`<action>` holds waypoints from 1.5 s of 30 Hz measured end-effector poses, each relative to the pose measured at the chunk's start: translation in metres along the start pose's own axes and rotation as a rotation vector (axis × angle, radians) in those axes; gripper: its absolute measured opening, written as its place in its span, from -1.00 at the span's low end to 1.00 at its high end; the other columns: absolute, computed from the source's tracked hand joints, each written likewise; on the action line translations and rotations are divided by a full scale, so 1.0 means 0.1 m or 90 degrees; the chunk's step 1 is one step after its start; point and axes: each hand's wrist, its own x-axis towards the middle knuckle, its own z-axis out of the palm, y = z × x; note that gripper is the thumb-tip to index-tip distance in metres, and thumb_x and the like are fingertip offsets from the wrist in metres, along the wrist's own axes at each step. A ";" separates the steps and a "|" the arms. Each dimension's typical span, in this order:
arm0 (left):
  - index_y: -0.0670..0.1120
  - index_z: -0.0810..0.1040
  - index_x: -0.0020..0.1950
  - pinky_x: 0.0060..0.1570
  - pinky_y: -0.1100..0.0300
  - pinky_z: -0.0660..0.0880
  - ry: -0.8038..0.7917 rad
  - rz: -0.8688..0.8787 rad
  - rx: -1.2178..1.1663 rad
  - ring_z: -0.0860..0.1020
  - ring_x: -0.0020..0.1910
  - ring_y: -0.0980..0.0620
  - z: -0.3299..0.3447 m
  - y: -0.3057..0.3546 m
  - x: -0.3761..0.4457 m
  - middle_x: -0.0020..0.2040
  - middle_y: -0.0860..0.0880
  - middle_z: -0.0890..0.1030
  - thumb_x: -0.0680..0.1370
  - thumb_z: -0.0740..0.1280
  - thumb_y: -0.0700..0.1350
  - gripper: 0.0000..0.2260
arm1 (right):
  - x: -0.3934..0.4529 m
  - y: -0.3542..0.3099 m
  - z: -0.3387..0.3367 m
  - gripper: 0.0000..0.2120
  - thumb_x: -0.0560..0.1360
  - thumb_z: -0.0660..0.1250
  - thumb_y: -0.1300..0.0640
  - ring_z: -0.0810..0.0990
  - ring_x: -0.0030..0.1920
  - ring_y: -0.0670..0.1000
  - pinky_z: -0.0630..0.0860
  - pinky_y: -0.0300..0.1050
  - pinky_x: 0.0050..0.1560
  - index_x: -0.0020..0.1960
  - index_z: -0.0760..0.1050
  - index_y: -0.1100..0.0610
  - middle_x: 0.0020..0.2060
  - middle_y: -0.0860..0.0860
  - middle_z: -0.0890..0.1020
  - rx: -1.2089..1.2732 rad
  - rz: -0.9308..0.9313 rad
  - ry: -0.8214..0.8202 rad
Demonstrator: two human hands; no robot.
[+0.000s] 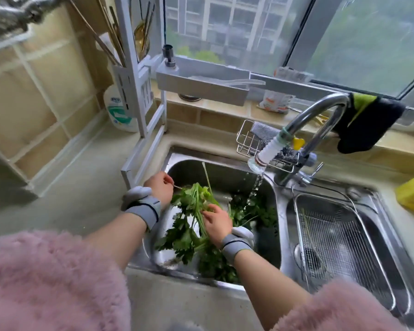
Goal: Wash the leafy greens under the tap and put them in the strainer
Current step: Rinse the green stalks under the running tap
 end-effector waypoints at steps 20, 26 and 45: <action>-0.17 0.66 -0.01 -0.13 0.21 0.43 -0.140 0.059 0.180 0.52 -0.17 -0.02 0.41 0.58 -0.17 -0.13 -0.15 0.63 0.49 0.38 -0.11 -0.83 | -0.31 0.72 -0.30 -0.68 0.56 0.19 0.18 0.40 0.34 0.05 0.31 -0.23 0.33 0.29 0.49 0.12 0.47 -0.02 0.18 0.034 -0.087 -0.129; -0.23 0.59 0.14 0.13 0.13 0.43 -0.120 -0.002 0.204 0.55 0.12 -0.14 0.35 0.43 0.01 0.10 -0.19 0.61 0.51 0.37 -0.11 -0.73 | -0.40 0.88 -0.51 -0.72 0.52 0.31 0.20 0.40 0.33 -0.01 0.19 -0.40 0.28 0.22 0.55 0.16 0.36 -0.01 0.37 0.214 -0.051 0.001; -0.12 0.60 0.15 0.20 0.15 0.47 -0.430 0.149 0.200 0.57 0.08 0.02 0.57 0.55 -0.18 0.06 -0.05 0.63 0.37 0.51 -0.02 -0.61 | -0.26 0.53 -0.69 -0.67 0.53 0.18 0.36 0.36 0.37 -0.02 0.20 -0.39 0.27 0.22 0.56 0.17 0.40 -0.04 0.35 0.224 -0.068 0.025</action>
